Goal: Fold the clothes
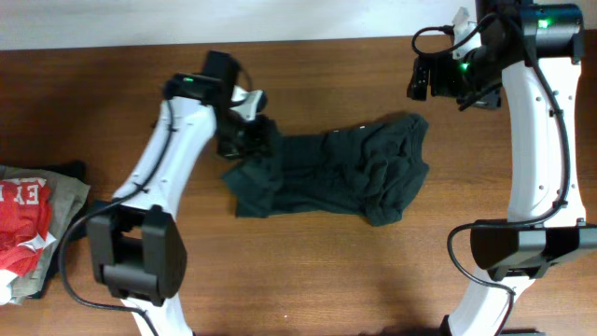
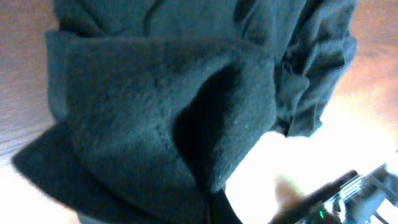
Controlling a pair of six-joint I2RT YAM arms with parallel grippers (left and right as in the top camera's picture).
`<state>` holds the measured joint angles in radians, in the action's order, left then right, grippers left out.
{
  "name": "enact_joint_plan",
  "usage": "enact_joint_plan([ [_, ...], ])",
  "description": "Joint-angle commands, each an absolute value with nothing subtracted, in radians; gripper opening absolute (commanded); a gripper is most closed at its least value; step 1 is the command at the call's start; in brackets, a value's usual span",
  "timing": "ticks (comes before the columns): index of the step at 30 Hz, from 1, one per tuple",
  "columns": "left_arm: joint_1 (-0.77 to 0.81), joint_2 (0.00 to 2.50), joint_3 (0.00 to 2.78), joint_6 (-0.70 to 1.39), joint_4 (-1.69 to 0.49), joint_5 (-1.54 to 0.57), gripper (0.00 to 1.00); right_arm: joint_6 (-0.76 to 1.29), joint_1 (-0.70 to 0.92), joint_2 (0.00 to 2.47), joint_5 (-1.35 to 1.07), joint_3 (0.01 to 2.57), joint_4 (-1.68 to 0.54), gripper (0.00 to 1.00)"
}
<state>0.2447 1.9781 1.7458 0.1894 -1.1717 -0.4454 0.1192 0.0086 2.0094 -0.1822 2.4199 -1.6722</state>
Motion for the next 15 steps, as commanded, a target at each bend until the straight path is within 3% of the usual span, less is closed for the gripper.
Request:
enact_joint_plan([
  [1, 0.344, 1.978, 1.753, 0.368, -1.070, -0.314, 0.00, 0.108, 0.014, 2.003, -0.173, 2.434, -1.692, 0.99],
  [6, 0.400, 2.109, 1.753, 0.424, -0.999, -0.311, 0.02, 0.108, 0.019, 2.003, -0.192, 2.434, -1.699, 0.99],
  [8, 0.404, 2.154, 1.753, 0.426, -0.999, -0.319, 0.16, 0.108, 0.028, 2.003, -0.192, 2.434, -1.699, 0.99],
  [10, 0.419, 2.201, 1.753, 0.426, -0.956, -0.367, 0.25, 0.109, 0.045, 2.003, -0.192, 2.434, -1.699, 0.99],
  [15, 0.479, 2.206, 1.754, 0.484, -0.905, -0.389, 0.24, 0.109, 0.053, 2.003, -0.192, 2.434, -1.699, 0.99],
])
